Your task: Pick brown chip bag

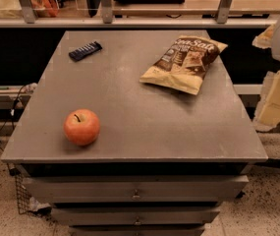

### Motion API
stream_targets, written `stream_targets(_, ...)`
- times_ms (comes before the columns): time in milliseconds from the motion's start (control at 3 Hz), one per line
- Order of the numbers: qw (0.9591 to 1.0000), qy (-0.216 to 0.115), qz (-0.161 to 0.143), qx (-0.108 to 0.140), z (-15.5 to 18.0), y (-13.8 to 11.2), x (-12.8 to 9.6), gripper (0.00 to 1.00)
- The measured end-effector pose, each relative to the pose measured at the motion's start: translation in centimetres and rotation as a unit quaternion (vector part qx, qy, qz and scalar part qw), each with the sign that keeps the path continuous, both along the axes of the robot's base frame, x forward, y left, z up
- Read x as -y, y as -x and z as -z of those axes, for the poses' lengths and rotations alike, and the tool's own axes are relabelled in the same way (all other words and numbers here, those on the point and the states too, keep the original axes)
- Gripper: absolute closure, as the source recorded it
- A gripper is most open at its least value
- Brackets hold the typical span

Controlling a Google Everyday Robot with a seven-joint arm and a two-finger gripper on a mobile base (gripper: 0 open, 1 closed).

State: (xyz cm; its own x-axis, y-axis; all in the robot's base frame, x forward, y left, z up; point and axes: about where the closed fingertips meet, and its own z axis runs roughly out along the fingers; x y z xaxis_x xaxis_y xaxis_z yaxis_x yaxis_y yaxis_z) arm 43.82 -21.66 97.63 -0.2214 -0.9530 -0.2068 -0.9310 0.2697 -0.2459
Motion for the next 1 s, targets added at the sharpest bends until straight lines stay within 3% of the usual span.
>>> stream_targets(333,1.0000,-0.001,-0.001,0.005,-0.1,-0.1,-0.1,0.00)
stream_targets(667,0.9995,-0.017,-0.003,0.028,0.2,-1.5,0.1,0.00)
stream_targets(1000,0.9951,-0.070,0.010,0.068,1.2,-6.6,0.7,0.00)
